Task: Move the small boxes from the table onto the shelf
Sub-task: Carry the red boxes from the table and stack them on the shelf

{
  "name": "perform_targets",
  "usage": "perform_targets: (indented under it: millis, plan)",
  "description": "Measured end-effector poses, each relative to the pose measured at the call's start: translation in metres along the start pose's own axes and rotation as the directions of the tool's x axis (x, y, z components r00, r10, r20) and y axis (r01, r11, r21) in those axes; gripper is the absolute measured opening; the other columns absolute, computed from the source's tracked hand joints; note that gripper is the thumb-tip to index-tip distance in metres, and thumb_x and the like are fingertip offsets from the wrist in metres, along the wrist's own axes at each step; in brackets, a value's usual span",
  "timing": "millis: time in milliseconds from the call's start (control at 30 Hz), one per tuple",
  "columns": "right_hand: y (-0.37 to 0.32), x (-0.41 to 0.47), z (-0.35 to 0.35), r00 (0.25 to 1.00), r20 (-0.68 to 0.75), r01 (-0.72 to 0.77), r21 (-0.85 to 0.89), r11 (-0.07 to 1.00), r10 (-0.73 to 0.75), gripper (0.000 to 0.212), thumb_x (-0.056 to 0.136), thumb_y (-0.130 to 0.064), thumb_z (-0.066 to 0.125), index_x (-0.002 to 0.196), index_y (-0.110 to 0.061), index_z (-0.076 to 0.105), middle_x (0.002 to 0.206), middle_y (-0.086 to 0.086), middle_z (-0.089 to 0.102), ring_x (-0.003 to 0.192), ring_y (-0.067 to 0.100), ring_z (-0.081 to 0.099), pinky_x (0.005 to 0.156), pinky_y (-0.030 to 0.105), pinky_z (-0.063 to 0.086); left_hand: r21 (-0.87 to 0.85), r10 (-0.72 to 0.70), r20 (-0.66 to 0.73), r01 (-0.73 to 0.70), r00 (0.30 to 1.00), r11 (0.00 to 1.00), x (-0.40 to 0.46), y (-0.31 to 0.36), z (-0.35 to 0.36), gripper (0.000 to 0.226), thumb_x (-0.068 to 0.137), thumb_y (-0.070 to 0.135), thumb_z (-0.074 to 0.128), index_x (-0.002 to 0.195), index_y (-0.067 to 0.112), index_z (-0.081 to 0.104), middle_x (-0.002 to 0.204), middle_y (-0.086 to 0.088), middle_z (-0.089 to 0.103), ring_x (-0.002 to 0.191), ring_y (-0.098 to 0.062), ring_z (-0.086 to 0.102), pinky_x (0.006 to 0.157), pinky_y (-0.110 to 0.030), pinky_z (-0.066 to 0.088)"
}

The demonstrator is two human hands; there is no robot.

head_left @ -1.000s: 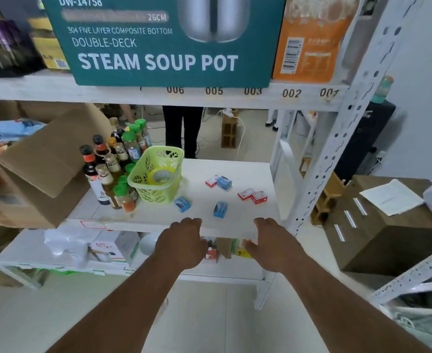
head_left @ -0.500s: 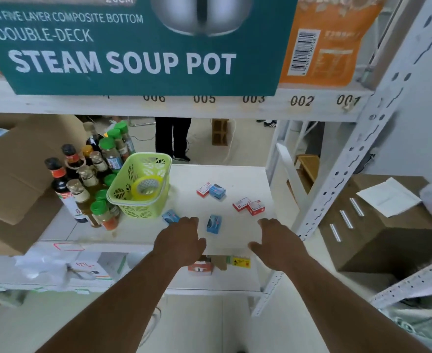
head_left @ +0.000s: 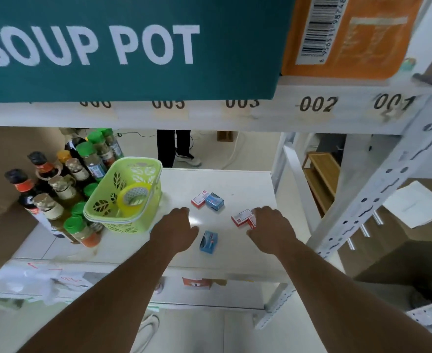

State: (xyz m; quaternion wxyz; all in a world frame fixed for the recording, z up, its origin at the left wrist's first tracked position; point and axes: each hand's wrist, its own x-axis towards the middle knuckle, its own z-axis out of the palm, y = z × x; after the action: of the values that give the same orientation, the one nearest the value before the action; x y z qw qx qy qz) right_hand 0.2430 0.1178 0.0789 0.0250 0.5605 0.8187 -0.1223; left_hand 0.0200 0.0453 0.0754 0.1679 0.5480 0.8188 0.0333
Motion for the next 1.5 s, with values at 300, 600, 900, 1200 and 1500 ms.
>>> perform_targets:
  millis: [300,600,900,1200,1500]
  plan:
    - [-0.001,0.074,0.032,0.999,0.043,0.011,-0.105,0.994,-0.006,0.052,0.09,-0.032,0.061,0.138,-0.02,0.046,0.135,0.004,0.051,0.122,0.025,0.051,0.099,0.04,0.045,-0.075,-0.018,-0.046,0.014,0.999,0.997,0.083,-0.009,0.024,0.064,0.091,0.045,0.055,0.144,0.015,0.036,0.144,-0.006,0.044,0.13,-0.023,0.047,0.102,-0.036,0.044]
    - [0.001,0.112,0.058,0.997,0.072,0.015,-0.202,0.979,0.0,0.049,0.089,-0.031,0.068,0.131,-0.014,0.05,0.129,0.008,0.054,0.121,0.025,0.054,0.099,0.036,0.043,-0.092,-0.038,-0.055,0.033,0.998,0.995,0.14,-0.004,0.051,0.058,0.08,0.052,0.062,0.124,0.016,0.051,0.12,-0.006,0.054,0.111,-0.024,0.055,0.091,-0.038,0.05]
    - [0.0,0.113,0.068,0.995,0.066,0.091,-0.205,0.974,-0.079,0.036,0.091,-0.023,0.067,0.124,-0.012,0.057,0.121,0.009,0.055,0.113,0.024,0.055,0.094,0.035,0.046,-0.092,-0.046,-0.152,0.032,0.987,0.995,0.152,-0.014,0.061,0.048,0.082,0.054,0.063,0.107,0.013,0.062,0.1,-0.006,0.058,0.09,-0.022,0.059,0.076,-0.036,0.056]
    - [-0.017,0.09,0.04,0.988,-0.005,0.15,-0.085,0.985,-0.151,0.04,0.087,-0.041,0.062,0.119,-0.017,0.059,0.114,0.005,0.058,0.103,0.021,0.057,0.083,0.033,0.048,-0.138,-0.019,-0.202,-0.009,0.979,0.99,0.117,-0.035,0.03,0.039,0.085,0.032,0.064,0.118,0.012,0.061,0.113,-0.009,0.057,0.1,-0.023,0.059,0.085,-0.033,0.05]
    - [-0.027,0.031,-0.012,0.991,-0.025,0.134,0.103,0.986,-0.132,0.037,0.083,-0.037,0.067,0.113,-0.016,0.062,0.108,0.004,0.063,0.095,0.02,0.061,0.075,0.028,0.048,-0.107,0.171,-0.203,-0.195,0.964,0.975,0.047,-0.026,-0.011,0.033,0.085,0.032,0.064,0.115,0.019,0.064,0.103,-0.001,0.056,0.092,-0.013,0.052,0.074,-0.022,0.036]
